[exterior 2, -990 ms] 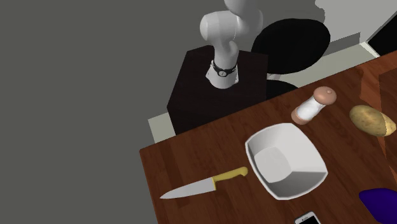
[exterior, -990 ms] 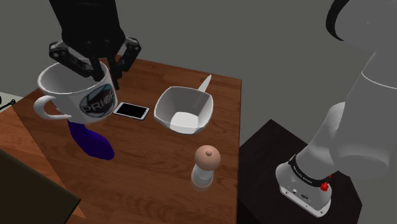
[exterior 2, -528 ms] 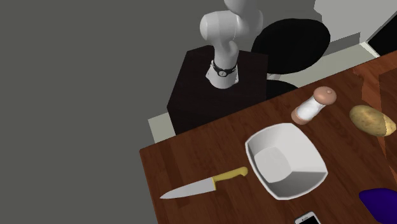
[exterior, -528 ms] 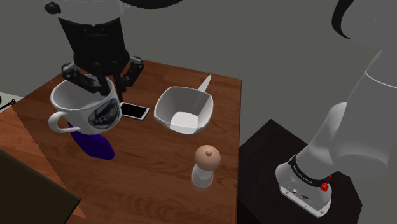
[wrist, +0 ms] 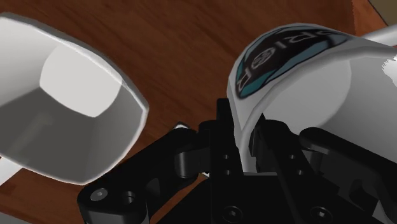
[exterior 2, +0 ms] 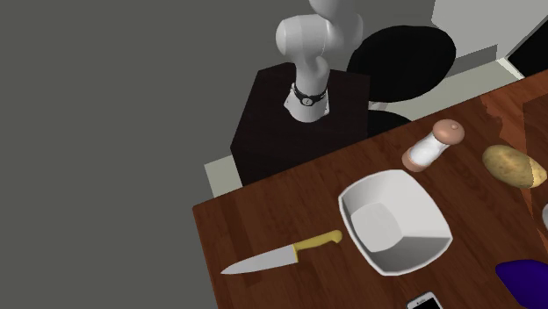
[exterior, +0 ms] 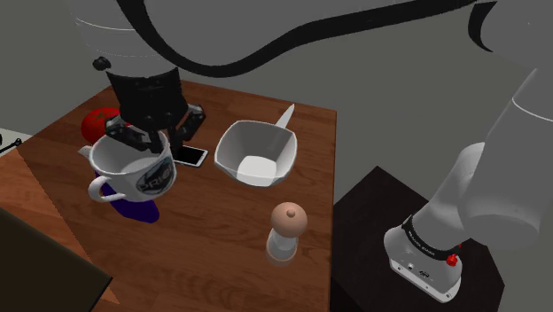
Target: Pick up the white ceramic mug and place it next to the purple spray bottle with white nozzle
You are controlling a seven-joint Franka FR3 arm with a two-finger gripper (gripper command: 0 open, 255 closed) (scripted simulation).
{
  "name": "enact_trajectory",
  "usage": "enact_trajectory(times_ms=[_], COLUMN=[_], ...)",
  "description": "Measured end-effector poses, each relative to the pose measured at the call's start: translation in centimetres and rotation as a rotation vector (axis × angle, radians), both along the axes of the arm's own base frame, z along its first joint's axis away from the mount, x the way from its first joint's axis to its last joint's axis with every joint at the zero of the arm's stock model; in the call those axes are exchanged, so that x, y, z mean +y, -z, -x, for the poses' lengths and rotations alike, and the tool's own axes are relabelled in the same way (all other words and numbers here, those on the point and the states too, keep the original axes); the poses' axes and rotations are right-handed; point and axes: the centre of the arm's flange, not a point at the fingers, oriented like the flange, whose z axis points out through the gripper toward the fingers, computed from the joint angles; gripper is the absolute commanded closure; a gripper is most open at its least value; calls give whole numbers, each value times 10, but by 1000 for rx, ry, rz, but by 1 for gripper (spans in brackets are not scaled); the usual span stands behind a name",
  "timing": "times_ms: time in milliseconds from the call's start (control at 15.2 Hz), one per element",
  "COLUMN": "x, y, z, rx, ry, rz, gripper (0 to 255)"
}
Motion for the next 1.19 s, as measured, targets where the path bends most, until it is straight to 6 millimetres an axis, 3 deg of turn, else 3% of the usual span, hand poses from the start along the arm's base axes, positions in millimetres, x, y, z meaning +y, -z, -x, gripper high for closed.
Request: enact_trajectory(times_ms=[1188], x=[1], y=[95], z=[1], rx=[0], ry=[0], rz=[0], gripper=[255])
